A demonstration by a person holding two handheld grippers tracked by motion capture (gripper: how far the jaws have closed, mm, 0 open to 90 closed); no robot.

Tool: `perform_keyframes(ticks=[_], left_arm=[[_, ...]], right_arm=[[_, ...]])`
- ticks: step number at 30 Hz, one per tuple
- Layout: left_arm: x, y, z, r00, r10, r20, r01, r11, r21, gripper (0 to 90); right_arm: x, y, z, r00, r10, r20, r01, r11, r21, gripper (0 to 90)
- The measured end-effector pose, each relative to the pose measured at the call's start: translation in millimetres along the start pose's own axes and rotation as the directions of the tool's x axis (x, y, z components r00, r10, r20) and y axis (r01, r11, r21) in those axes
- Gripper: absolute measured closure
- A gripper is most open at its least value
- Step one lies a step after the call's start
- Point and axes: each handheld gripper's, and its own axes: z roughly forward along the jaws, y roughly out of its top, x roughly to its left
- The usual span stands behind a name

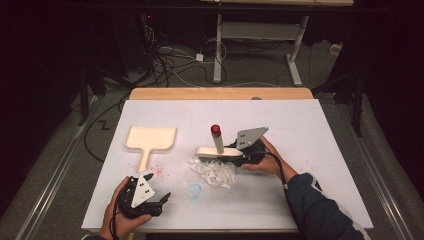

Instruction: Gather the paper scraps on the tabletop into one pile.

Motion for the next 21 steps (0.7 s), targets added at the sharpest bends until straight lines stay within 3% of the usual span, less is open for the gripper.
perform_keyframes(ticks=[2, 3, 6, 8, 10, 12, 14, 15, 17, 18, 19, 21], left_arm=[[-0.2, 0.5, 0.7, 1.0000, 0.004, 0.001, -0.004, 1.0000, 0.002, 18.7], [-0.5, 0.8, 1.1, 1.0000, 0.001, 0.002, -0.001, 1.0000, 0.000, 18.7], [-1.1, 0.8, 2.0, 1.0000, 0.005, 0.006, -0.005, 1.0000, 0.002, 18.7], [-1.1, 0.8, 2.3, 0.9999, 0.005, 0.009, -0.005, 1.0000, 0.005, 18.8], [-1.2, 0.8, 2.3, 1.0000, 0.007, 0.007, -0.007, 1.0000, 0.003, 18.7], [-1.3, 0.8, 2.3, 1.0000, 0.006, 0.006, -0.006, 1.0000, 0.003, 18.7], [-2.2, 0.9, 2.4, 0.9999, -0.006, 0.016, 0.006, 0.9999, 0.011, 18.7], [-2.7, 1.3, 2.6, 0.9999, -0.002, 0.014, 0.002, 1.0000, 0.010, 18.7], [-3.4, 2.1, 2.5, 0.9999, 0.001, 0.014, -0.001, 1.0000, 0.008, 18.8], [-3.5, 2.4, 2.7, 0.9999, 0.002, 0.015, -0.002, 1.0000, 0.007, 18.7], [-3.3, 2.5, 2.9, 0.9999, 0.005, 0.014, -0.006, 0.9999, 0.011, 18.7], [-3.0, 2.6, 3.1, 0.9998, 0.005, 0.018, -0.005, 0.9999, 0.012, 18.7]], right_arm=[[2.3, 1.0, -6.3, 0.9956, 0.041, 0.085, -0.041, 0.999, -0.003, 67.6], [2.5, 1.2, -10.3, 0.9938, 0.054, 0.097, -0.053, 0.998, -0.017, 67.5], [6.1, 3.3, -21.2, 0.9779, 0.112, 0.177, -0.110, 0.994, -0.019, 67.7], [9.5, 5.5, -28.7, 0.9561, 0.134, 0.260, -0.140, 0.990, 0.004, 67.6], [13.2, 6.3, -38.5, 0.9362, 0.155, 0.316, -0.170, 0.985, 0.020, 67.6], [17.9, 5.6, -48.0, 0.9074, 0.175, 0.382, -0.202, 0.979, 0.030, 67.5], [24.5, 2.5, -56.6, 0.8706, 0.190, 0.454, -0.236, 0.971, 0.045, 67.6], [27.6, -0.5, -60.1, 0.8592, 0.201, 0.471, -0.253, 0.966, 0.050, 67.6], [32.4, -8.0, -65.0, 0.8404, 0.233, 0.489, -0.296, 0.954, 0.054, 67.6], [33.9, -11.5, -65.9, 0.8361, 0.249, 0.489, -0.319, 0.946, 0.064, 67.6], [34.7, -14.9, -66.6, 0.8379, 0.256, 0.482, -0.334, 0.939, 0.082, 67.6], [38.4, -22.2, -69.8, 0.8160, 0.266, 0.513, -0.363, 0.927, 0.096, 67.5]])
